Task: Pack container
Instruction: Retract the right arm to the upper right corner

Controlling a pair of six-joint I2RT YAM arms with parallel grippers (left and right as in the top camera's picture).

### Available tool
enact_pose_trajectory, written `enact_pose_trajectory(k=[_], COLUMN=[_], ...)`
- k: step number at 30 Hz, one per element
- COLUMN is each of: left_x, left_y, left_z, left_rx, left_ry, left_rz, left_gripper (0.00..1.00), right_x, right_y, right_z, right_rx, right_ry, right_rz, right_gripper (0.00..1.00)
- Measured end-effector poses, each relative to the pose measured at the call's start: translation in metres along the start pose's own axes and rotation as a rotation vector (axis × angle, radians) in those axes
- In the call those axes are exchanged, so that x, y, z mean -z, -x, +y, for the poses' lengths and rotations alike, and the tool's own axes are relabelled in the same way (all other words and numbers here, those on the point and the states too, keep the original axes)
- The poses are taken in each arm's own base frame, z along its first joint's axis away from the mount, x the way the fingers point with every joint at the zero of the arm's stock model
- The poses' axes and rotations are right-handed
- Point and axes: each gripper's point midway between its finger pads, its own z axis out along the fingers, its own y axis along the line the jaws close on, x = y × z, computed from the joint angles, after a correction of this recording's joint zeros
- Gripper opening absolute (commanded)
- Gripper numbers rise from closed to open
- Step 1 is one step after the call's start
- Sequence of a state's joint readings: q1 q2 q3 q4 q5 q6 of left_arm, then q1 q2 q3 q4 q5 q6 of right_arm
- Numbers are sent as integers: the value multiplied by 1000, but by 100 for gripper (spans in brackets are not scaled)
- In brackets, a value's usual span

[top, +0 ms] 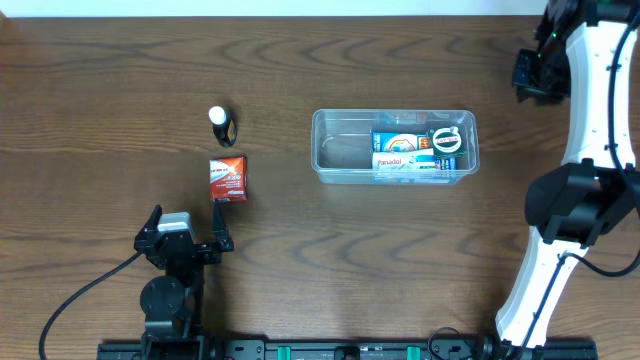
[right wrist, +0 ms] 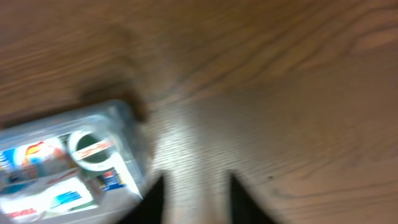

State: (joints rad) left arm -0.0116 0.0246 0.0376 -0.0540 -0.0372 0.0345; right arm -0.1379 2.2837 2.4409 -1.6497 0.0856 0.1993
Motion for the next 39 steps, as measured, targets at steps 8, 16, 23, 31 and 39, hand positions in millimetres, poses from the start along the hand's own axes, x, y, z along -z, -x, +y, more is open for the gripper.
enact_pose_trajectory(k=[8, 16, 23, 31, 39], left_x=[0, 0, 0, 0, -1], left_y=[0, 0, 0, 0, 1], left_z=[0, 0, 0, 0, 1], left_rx=[0, 0, 0, 0, 0], left_ry=[0, 0, 0, 0, 3], left_rz=[0, 0, 0, 0, -11], left_gripper=[98, 98, 98, 98, 98], right_x=[-12, -13, -13, -13, -13], right_y=[26, 28, 28, 28, 28], right_z=[-16, -20, -20, -20, -20], right_rx=[-43, -49, -49, -49, -49], right_ry=[-17, -24, -26, -27, -27], right_rz=[-80, -86, -86, -86, -87], right_gripper=[99, 99, 99, 99, 99])
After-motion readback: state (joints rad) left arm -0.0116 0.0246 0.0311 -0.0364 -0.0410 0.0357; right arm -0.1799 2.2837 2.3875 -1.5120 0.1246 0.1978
